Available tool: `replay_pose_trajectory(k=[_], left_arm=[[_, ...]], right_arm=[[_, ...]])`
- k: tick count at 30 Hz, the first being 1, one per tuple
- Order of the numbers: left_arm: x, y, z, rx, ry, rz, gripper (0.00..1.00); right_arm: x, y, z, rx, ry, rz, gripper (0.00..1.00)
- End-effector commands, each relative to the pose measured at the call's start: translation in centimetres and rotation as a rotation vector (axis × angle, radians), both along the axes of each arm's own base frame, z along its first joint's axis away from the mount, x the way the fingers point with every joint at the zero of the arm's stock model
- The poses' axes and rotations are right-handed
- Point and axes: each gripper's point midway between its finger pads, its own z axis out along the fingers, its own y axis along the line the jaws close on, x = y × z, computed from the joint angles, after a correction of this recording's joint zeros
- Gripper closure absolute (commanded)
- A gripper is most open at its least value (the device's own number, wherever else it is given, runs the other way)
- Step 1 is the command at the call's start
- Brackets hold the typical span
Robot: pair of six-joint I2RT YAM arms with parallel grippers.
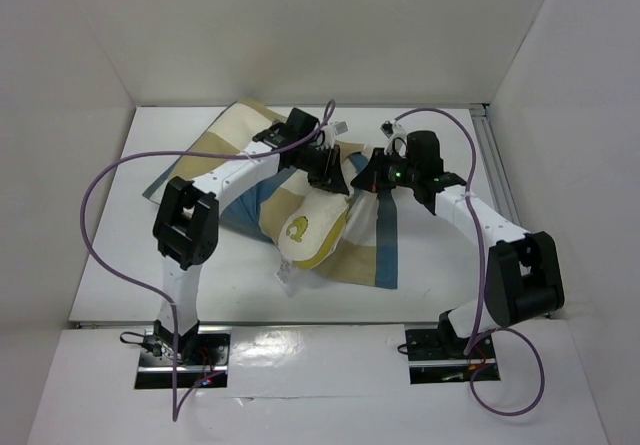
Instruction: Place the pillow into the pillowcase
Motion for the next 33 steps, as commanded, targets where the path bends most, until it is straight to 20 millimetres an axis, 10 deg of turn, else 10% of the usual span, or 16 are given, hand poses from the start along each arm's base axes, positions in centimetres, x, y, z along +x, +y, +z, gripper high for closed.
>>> replay_pose_trajectory(k=[1, 7, 12, 16, 18, 26, 33], left_arm=[[0.2, 0.4, -1.9, 0.063, -0.013, 0.035, 1.0], [3.0, -1.1, -6.3, 0.099, 0.033, 0.127, 1.0], [6.2, -2.8, -1.9, 0.02, -0.048, 0.197, 1.0], [6.1, -2.3, 3.4, 0.002, -0.128, 0.183, 0.99], [6.0, -1.4, 5.4, 0.028, -0.148, 0.176, 0.82], [-0.7, 2.3, 7.9, 0.096, -0.116, 0.12, 0.44], [-6.3, 5.8, 2.5, 0.379, -0.23, 0.128, 0.21]], right_arm=[[1.2, 0.1, 6.2, 0.022, -0.163, 0.016, 1.0], [-0.4, 0.4, 9.4, 0.036, -0.214, 0.079, 1.0], [-1.1, -0.1, 5.6, -0.02, -0.14, 0.091, 1.0], [-0.5, -1.3, 1.0, -0.108, 0.018, 0.018, 0.46], [-0.3, -2.1, 1.0, -0.107, 0.001, -0.045, 0.32], [-0.7, -7.2, 3.8, -0.095, -0.045, -0.352, 0.21], [-3.8, -9.9, 0.9, -0.095, 0.055, -0.508, 0.21]])
